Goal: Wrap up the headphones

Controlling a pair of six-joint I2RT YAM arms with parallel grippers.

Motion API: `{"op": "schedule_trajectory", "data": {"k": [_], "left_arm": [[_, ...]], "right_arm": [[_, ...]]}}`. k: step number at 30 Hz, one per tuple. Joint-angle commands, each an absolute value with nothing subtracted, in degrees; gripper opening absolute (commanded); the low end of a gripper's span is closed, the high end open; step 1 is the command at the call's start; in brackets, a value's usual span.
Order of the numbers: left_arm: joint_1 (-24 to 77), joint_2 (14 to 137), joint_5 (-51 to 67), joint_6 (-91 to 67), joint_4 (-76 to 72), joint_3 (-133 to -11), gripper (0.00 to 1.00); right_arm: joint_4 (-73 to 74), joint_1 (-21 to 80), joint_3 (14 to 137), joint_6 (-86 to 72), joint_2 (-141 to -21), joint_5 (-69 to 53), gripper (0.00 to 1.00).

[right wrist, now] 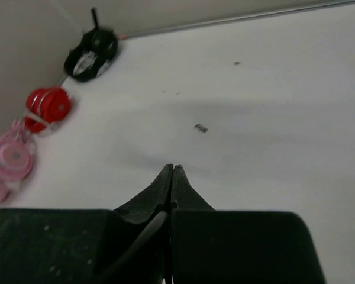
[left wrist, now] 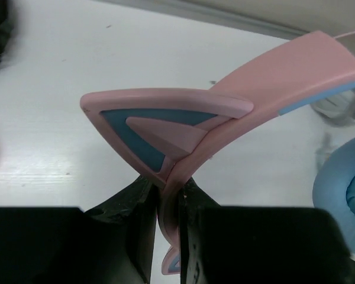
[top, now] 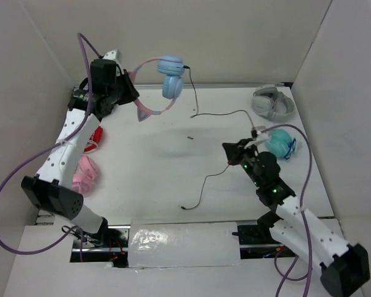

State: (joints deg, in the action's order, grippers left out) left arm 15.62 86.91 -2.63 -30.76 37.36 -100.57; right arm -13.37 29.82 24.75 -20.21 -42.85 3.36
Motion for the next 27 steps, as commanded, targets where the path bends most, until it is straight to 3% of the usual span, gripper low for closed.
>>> {"op": "schedule_trajectory", "data": {"k": [1,11,15,18,25,26,27], "left_arm": [[10.47,88.15,0.27,-34.28,34.8,-102.22,0.0],[3.43,86.31,-5.98,-34.1,33.22,-96.42,0.0],[5.18,84.12,-2.03,-31.56,28.41,-92.39,0.0],[9.31,83.32,-2.37,-29.97,27.77,-90.88,0.0],[19.85,87.01,-7.38,-33.92,31.2,-90.09,0.0],[20.91,87.71,-8.34,-34.36,31.55,-90.35,0.0],[23.27,89.19,-11.13,-35.41,32.25,-90.61,0.0]], "right_arm": [[-4.87,22.52,21.79,-26.11,-35.09,5.03,0.0],[13.61,10.47,27.07,-31.72,-31.38,11.96,0.0],[8.73,9.05,26.46,-27.88,-32.61,-2.95,0.0],[7.99,13.61,27.77,-25.15,-33.05,-4.93,0.0],[9.75,32.94,38.31,-21.53,-38.39,5.87,0.0],[10.97,35.92,39.97,-23.1,-40.06,7.8,0.06],[14.29,36.9,43.56,-24.25,-43.65,12.78,0.32]]}}
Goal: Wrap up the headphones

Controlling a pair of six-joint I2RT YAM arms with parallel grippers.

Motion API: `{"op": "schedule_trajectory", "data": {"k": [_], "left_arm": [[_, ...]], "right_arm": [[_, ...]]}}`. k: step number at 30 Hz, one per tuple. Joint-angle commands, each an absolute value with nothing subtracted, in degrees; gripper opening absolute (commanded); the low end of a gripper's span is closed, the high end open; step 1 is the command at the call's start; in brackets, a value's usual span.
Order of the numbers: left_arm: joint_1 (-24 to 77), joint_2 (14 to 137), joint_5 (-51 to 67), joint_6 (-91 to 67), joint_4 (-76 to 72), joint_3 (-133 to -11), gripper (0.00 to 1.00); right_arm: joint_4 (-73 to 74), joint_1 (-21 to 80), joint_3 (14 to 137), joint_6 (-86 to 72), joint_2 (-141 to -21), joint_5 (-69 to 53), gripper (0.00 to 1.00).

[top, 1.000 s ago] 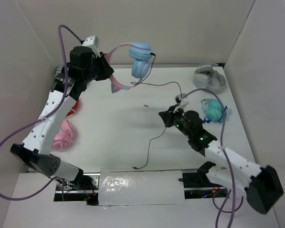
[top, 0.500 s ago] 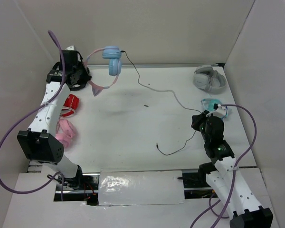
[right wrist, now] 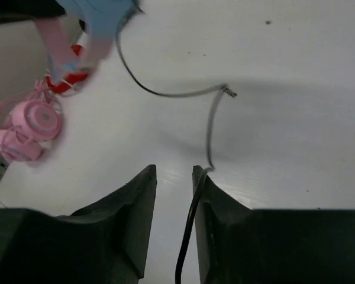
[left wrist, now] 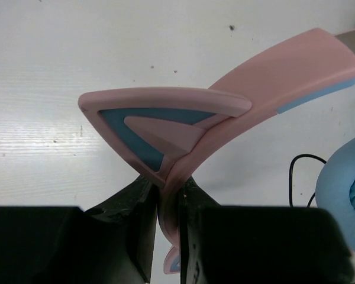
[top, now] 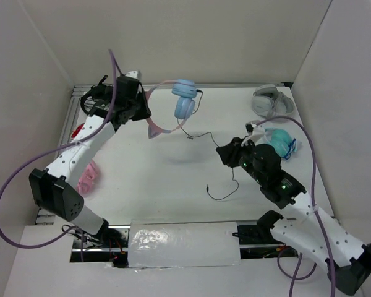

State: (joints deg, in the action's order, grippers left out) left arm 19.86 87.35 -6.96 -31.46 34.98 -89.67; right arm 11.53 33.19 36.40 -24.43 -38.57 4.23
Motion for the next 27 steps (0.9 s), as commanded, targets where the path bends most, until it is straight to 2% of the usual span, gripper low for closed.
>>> {"op": "schedule_trajectory", "data": {"k": [1,2,3,6,9,15,23,27], "left_arm": [[24.42,89.99,-12.73,-36.03,33.82,-91.05,0.0],[25.39,90.78,-13.96,-36.64,34.79,-91.84,0.0],[27.4,92.27,-15.98,-37.17,35.59,-92.19,0.0],[30.31,94.82,-18.54,-39.72,37.96,-93.34,0.0],[32.51,96.85,-19.16,-40.95,39.9,-94.39,0.0],[35.94,95.81,-19.6,-43.06,39.99,-93.79,0.0],[38.85,92.11,-22.32,-44.47,40.26,-91.85,0.0],[39.46,89.3,-22.41,-44.13,39.56,-90.62,0.0]], "right_arm": [[15.46,37.78,44.9,-25.65,-45.42,15.53,0.41],[16.08,39.53,46.65,-27.06,-48.22,17.56,0.5],[16.26,40.42,47.54,-27.68,-49.47,20.36,0.63],[16.61,44.46,51.05,-29.35,-52.72,21.97,0.76],[15.91,47.98,54.31,-31.37,-55.54,25.21,0.83],[24.68,48.08,62.74,-44.53,-65.9,37.69,0.85],[25.93,45.97,65.56,-47.2,-73.03,35.51,0.83],[29.96,45.18,67.41,-49.91,-76.99,38.49,0.8]]}}
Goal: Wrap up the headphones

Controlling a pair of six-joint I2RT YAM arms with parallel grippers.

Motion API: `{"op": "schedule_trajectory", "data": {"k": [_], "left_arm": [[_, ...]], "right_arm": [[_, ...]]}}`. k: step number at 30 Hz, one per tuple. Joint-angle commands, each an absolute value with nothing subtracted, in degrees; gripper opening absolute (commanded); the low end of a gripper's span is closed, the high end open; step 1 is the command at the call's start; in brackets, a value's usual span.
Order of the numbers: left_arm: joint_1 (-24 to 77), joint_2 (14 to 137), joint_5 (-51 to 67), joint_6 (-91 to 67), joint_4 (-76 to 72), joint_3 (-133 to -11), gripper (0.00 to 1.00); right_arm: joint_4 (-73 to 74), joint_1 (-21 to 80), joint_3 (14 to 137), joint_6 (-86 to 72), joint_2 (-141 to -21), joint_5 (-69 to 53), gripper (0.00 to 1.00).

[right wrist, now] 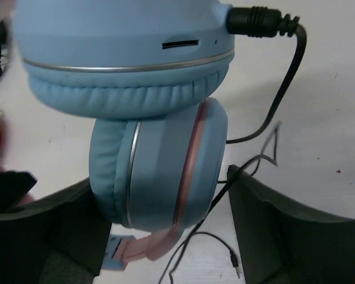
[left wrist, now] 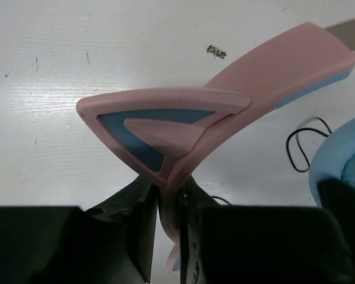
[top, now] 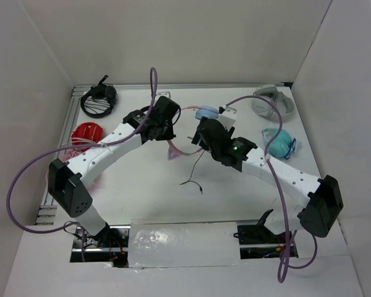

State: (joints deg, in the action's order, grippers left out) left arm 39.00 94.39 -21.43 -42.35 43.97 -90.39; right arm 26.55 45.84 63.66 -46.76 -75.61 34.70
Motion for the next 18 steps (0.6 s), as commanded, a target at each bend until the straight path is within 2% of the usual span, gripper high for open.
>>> {"op": "schedule_trajectory", "data": {"k": [1,2,5,10,18], "left_arm": [[39.38,88.77,-22.5,-43.77,38.25,-89.57,0.0],[39.38,87.46,-22.5,-43.42,37.71,-89.13,0.0],[39.11,85.61,-23.64,-43.07,36.39,-87.19,0.0],[37.88,85.78,-24.69,-44.38,37.96,-87.98,0.0],[37.0,84.82,-24.17,-46.5,38.24,-86.66,0.0]], "right_arm": [[31.45,44.31,67.24,-52.18,-77.78,40.06,0.77],[31.99,43.95,66.89,-53.42,-77.7,40.69,0.61],[30.86,42.2,63.22,-56.07,-75.51,41.05,0.39],[28.39,38.59,56.35,-56.86,-69.28,37.45,0.37],[25.33,34.89,52.21,-58.55,-63.64,31.39,0.37]]}}
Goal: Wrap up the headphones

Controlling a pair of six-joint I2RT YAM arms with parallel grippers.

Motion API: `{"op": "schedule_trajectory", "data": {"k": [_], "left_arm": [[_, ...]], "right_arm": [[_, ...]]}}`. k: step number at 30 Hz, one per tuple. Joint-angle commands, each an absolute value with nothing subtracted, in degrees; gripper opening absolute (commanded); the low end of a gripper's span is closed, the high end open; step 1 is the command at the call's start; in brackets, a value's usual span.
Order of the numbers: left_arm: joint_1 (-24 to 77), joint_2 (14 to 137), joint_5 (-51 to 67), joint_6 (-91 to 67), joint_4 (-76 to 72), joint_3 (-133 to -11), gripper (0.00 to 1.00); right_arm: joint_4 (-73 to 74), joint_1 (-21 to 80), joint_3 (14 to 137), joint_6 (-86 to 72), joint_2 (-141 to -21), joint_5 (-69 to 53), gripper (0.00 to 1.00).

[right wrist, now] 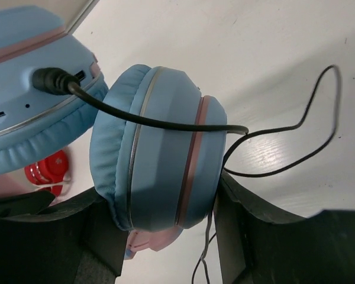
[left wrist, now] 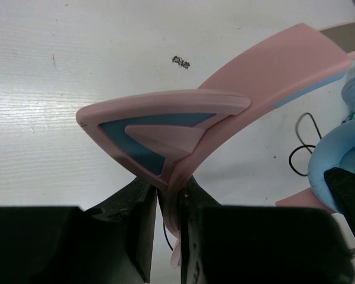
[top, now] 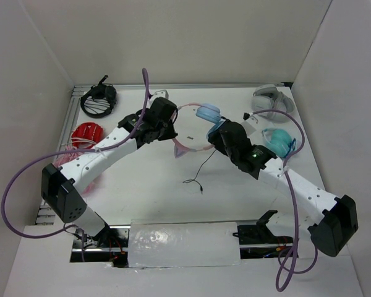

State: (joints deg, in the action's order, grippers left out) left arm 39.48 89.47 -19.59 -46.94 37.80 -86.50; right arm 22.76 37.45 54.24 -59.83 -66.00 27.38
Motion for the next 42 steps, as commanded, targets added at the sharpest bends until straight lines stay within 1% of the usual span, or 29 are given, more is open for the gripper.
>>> {"op": "schedule_trajectory", "data": {"k": [1,5,6,8,9,11,13,14,15,16,20,22,24,29,31,32,33,34,35,36,38,41,42], "left_arm": [[37.18,84.38,-22.86,-45.01,37.45,-86.31,0.0],[38.23,85.07,-20.83,-42.01,33.75,-86.3,0.0],[38.49,86.04,-20.83,-41.49,33.75,-86.66,0.0],[38.58,87.27,-20.92,-41.22,34.1,-88.49,0.0],[38.32,88.84,-21.18,-41.05,34.71,-89.29,0.0],[37.97,90.52,-21.62,-40.78,35.68,-92.88,0.0],[36.92,92.98,-21.1,-39.64,36.03,-95.26,0.0],[35.87,94.73,-20.14,-38.68,36.3,-99.01,0.0],[35.86,94.75,-20.13,-38.67,36.82,-99.05,0.0],[35.6,95.36,-20.13,-38.76,37.52,-101.66,0.0],[35.42,95.11,-19.25,-39.2,38.33,-104.42,0.0],[35.25,93.96,-18.55,-38.94,35.52,-103.54,0.0],[34.98,92.99,-17.75,-39.46,35.77,-104.58,0.0],[34.98,91.15,-18.72,-40.17,36.04,-105.73,0.0],[34.98,89.92,-18.2,-39.2,35.68,-105.64,0.0],[34.98,89.56,-17.32,-38.85,35.42,-105.47,0.0],[34.98,88.52,-16.71,-37.63,34.9,-105.47,0.0],[34.89,88.16,-15.74,-36.83,34.37,-105.47,0.0],[34.72,87.11,-13.04,-35.0,33.93,-105.47,0.0],[34.46,86.58,-11.09,-33.41,31.92,-105.29,0.0],[33.76,85.35,-6.88,-29.9,30.41,-105.03,0.0],[32.7,84.99,-4.49,-28.22,31.9,-107.22,0.0],[32.0,84.9,-3.79,-27.78,31.99,-107.4,0.0]], "right_arm": [[23.05,35.15,52.03,-55.58,-63.37,30.16,0.39],[20.92,39.01,56.15,-48.27,-66.17,31.46,0.49],[20.66,40.59,56.95,-46.69,-66.7,31.73,0.57],[20.48,42.18,58.61,-42.99,-67.41,32.26,0.66],[20.57,43.75,58.97,-41.76,-67.33,32.34,0.74],[20.3,45.25,58.63,-38.6,-65.76,30.34,0.78],[19.6,49.2,57.4,-36.49,-63.91,29.97,0.83],[18.29,51.92,54.09,-35.34,-60.42,30.32,0.89],[18.28,51.94,54.05,-35.42,-60.38,30.32,0.89],[18.11,53.68,51.7,-35.16,-58.29,30.76,0.9],[14.52,56.42,44.76,-34.28,-54.59,33.75,0.9],[13.19,56.25,42.03,-34.63,-53.44,34.98,0.91],[12.66,56.25,41.05,-34.98,-53.35,37.0,0.91],[16.78,55.72,38.77,-41.12,-52.04,43.75,0.91],[15.65,55.02,36.75,-40.09,-50.37,43.33,0.92],[14.69,54.41,34.3,-39.3,-48.53,42.11,0.92],[10.76,53.71,32.62,-37.55,-47.56,40.79,0.92],[8.03,51.79,30.78,-32.66,-46.5,39.82,0.92],[1.47,50.64,26.93,-30.0,-45.28,37.73,0.92],[-1.73,49.32,25.24,-24.58,-44.83,36.14,0.92],[-7.35,45.8,21.9,-20.85,-43.86,31.32,0.92],[-11.32,42.98,19.35,-12.15,-41.23,25.51,0.91],[-12.12,42.37,18.64,-7.87,-40.52,21.75,0.91]]}}
